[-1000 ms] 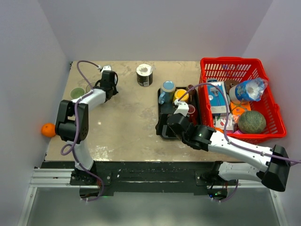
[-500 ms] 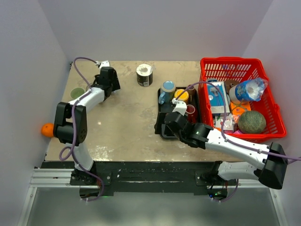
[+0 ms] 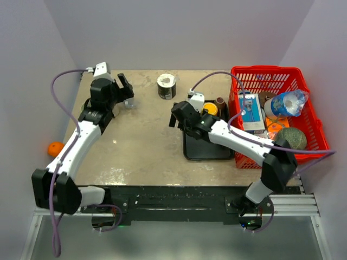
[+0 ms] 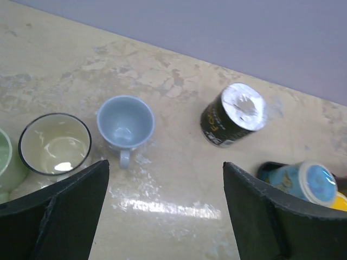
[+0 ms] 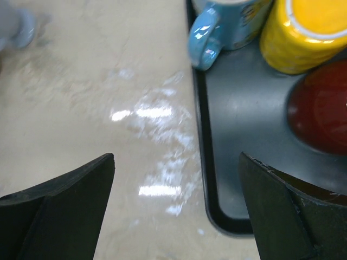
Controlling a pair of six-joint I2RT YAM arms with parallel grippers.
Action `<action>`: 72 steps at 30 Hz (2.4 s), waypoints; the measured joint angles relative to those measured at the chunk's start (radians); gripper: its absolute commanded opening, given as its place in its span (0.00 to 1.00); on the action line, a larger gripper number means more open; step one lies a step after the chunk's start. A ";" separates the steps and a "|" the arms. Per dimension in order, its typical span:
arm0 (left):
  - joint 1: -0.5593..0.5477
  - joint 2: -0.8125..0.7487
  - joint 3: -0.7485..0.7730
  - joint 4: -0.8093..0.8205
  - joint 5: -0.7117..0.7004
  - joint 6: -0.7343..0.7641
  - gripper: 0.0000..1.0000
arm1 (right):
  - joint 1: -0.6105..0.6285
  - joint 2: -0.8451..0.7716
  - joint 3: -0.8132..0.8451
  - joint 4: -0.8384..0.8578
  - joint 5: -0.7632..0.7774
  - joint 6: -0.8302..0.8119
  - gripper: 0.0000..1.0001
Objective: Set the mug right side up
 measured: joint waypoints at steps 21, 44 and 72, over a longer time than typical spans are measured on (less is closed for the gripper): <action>0.000 -0.661 -0.529 -0.171 0.330 0.018 0.91 | -0.133 0.545 0.438 -0.190 0.166 0.275 0.97; 0.000 -0.647 -0.534 -0.147 0.358 0.040 0.91 | -0.197 0.583 0.460 -0.208 0.166 0.285 0.36; 0.000 -0.647 -0.534 -0.147 0.360 0.040 0.91 | -0.212 0.334 0.176 0.060 0.016 0.022 0.00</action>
